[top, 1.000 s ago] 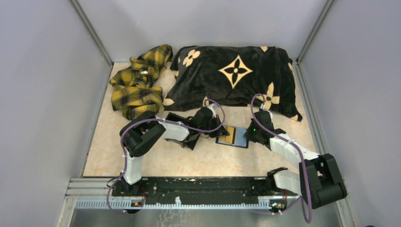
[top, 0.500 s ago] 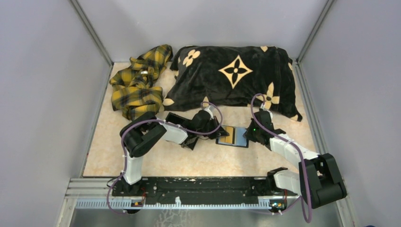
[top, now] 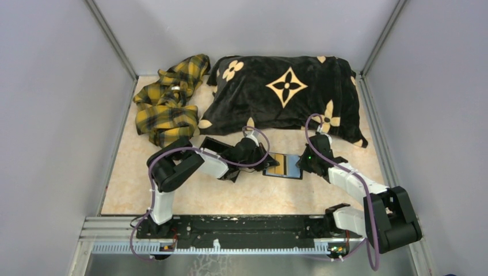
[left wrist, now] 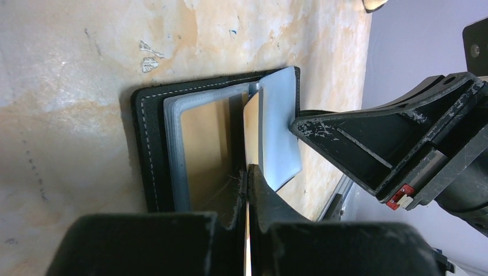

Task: Put the credit cards into the card holder
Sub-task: Insert the credit card into the card holder.

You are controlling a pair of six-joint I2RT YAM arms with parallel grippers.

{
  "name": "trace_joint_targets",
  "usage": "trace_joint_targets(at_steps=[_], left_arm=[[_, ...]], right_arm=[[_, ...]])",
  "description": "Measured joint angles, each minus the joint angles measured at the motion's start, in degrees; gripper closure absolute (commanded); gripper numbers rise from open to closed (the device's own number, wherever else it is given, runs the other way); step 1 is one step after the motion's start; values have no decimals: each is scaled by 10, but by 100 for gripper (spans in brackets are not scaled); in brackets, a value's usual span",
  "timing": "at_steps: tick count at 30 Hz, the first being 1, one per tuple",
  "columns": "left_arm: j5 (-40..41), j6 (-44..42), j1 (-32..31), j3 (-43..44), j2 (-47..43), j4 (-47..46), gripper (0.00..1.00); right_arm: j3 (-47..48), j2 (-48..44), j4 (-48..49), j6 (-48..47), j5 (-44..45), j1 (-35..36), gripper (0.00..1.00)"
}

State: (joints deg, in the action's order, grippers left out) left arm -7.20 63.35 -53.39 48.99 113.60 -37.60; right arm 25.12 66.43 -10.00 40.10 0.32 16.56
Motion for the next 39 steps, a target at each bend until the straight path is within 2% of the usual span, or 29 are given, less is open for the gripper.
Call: trace_joint_targets(at_steps=[15, 18, 24, 27, 33, 39], left_arm=[[22, 20, -19, 0, 18, -30, 99], [20, 21, -20, 3, 24, -35, 84], [14, 17, -25, 23, 35, -26, 63], [13, 11, -28, 35, 35, -14, 55], [11, -2, -31, 57, 30, 20, 42], [11, -31, -35, 91, 20, 92, 37]], right_arm=[[-1, 0, 1, 0, -2, -2, 100], [-1, -1, 1, 0, -3, -2, 100], [-1, -12, -14, -5, -2, -2, 83], [0, -24, -29, -9, 2, -2, 78], [0, -40, -62, -15, 20, -2, 77], [0, -42, -72, -15, 29, -2, 77]])
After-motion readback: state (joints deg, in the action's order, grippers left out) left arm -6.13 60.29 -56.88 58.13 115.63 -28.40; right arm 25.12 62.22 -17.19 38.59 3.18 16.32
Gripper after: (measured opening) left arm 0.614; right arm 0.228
